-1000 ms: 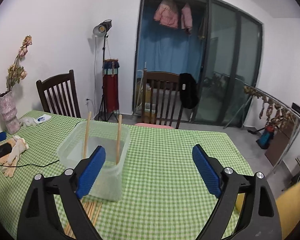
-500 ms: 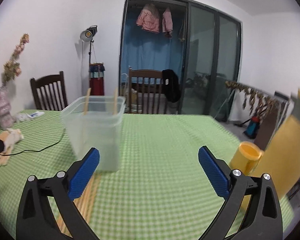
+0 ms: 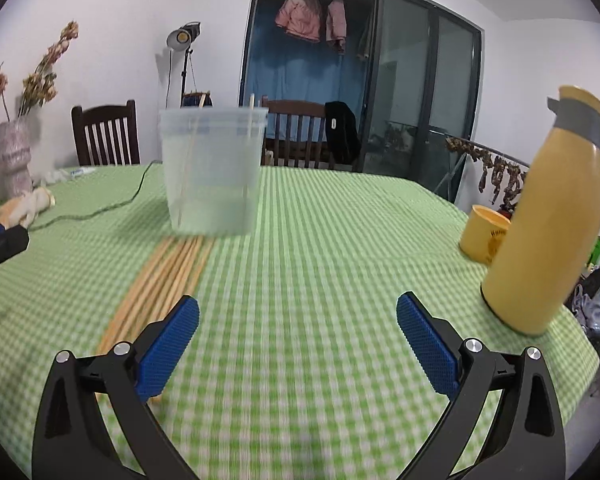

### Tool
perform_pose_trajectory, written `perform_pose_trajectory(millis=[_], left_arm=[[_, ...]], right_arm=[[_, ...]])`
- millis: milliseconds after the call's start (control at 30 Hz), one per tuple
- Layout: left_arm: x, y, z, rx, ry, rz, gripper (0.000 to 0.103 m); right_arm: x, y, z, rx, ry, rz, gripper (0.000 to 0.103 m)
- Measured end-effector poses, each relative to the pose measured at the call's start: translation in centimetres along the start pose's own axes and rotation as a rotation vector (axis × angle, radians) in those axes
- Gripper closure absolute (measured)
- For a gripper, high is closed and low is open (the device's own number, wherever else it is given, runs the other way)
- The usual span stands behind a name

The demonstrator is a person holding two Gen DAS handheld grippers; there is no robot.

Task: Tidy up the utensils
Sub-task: 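Move the right tool back toward the chopstick row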

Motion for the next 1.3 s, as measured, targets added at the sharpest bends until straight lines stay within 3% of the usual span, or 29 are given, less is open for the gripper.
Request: perform_pose_trajectory(millis=[367, 567, 767, 900, 967, 1033, 1100, 1300], left_arm=[[-5.5, -1.0, 2.6, 0.001, 0.068, -0.028, 0.008], [-7.8, -0.2, 4.3, 0.031, 0.084, -0.045, 0.008], [-9.8, -0.3, 4.0, 0.014, 0.182, -0.067, 0.008], [-9.4, -0.4, 3.0, -0.009, 0.242, -0.057, 0.008], [-8.6, -0.4, 2.4, -0.011, 0.262, -0.057, 0.008], [-8.0, -0.3, 1.7, -0.020, 0.280, -0.050, 0.009], [-7.3, -0.2, 1.1, -0.027, 0.288, -0.041, 0.009], [-6.0, 0.4, -1.2, -0.002, 0.324, -0.044, 0.009]], right_arm=[[-4.9, 0.0, 3.1, 0.077, 0.064, -0.090, 0.008], [-6.2, 1.0, 4.6, 0.075, 0.062, -0.025, 0.008], [-6.8, 1.9, 4.3, 0.103, 0.105, 0.010, 0.008], [-6.1, 2.4, 2.9, 0.152, 0.144, -0.016, 0.008], [-5.4, 2.7, 2.2, 0.179, 0.152, -0.036, 0.012], [-5.2, 3.1, 1.5, 0.206, 0.177, -0.045, 0.032], [-4.9, 3.5, 0.7, 0.223, 0.202, -0.052, 0.041], [-3.9, 4.7, -0.8, 0.252, 0.224, -0.054, 0.049]])
Point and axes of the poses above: each gripper's, at about its wrist camera, not at the fingertips, and z roughly against the way its jaws point, y to its left, x to its top, the point moved 6 cm from there along -z, roughly the way its jaws point, and after that the axes turned 1 degree about -z, right-handed, at the moved point
